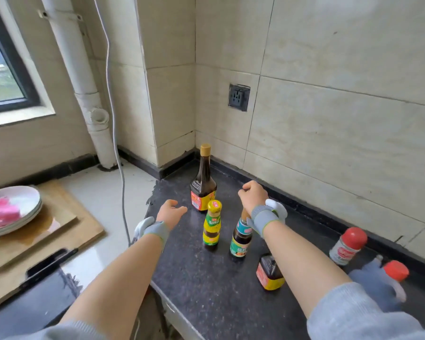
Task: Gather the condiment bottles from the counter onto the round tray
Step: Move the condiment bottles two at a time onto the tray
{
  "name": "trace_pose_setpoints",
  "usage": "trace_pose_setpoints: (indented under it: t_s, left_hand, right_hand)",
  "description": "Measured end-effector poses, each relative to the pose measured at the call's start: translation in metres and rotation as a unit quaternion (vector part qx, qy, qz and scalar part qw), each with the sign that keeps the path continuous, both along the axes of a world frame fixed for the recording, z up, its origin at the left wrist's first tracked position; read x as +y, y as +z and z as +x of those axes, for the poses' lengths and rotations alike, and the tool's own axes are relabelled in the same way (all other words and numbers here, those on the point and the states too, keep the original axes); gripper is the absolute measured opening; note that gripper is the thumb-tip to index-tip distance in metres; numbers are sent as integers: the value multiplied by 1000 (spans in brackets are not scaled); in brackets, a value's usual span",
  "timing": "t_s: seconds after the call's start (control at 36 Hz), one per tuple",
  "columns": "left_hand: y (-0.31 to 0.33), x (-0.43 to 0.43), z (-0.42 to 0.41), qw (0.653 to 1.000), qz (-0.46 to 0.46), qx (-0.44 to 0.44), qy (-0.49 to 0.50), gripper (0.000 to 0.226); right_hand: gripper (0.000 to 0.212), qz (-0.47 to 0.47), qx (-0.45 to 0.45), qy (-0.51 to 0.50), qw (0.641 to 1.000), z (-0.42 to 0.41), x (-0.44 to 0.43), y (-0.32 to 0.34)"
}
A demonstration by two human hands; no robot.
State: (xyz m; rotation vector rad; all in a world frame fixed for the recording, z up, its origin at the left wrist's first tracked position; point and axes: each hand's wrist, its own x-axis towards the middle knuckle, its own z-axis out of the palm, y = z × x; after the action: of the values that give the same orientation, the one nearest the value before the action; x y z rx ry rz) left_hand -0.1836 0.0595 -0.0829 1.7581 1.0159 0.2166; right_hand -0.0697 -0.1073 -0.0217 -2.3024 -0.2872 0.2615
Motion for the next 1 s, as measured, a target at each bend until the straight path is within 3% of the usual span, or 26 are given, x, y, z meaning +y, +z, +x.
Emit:
trace_pose_setpoints:
  t_s: [0.11,0.28,0.33,0.42,0.5,0.72,0.81,0.89,1.0]
  left_hand:
    - [3,29,42,999,15,-9,-37,74]
    - [17,61,126,988,57,-26,-139,80]
    - [19,65,148,985,60,-39,-158,70]
    - [18,72,174,985,39,-57,-160,33]
    - [6,78,185,984,7,-79,-160,19]
    - [-1,91,196,969,-63,-119,-209,6]
    - [8,99,198,967,-86,-149,-189,19]
    - [38,97,204,955,-127,-192,-186,19]
    - [86,79,208,921,-149,-247,-261,13]
  right_hand:
    - [30,-17,0,-4,1000,25,24,0]
    - [32,-55,64,-46,995,61,60,-8]
    - [34,-74,89,-52,992,68,67,-11]
    - [42,-104,109,-69,986,76,77,-11]
    - [45,-128,129,-69,981,81,84,-15]
    - [45,-165,165,-71,970,79,96,-32]
    - [47,-166,170,-68,969,78,97,-32]
    - [53,-158,165,-72,971,79,90,-26]
    - [67,-133,143,-71,978,74,78,-11]
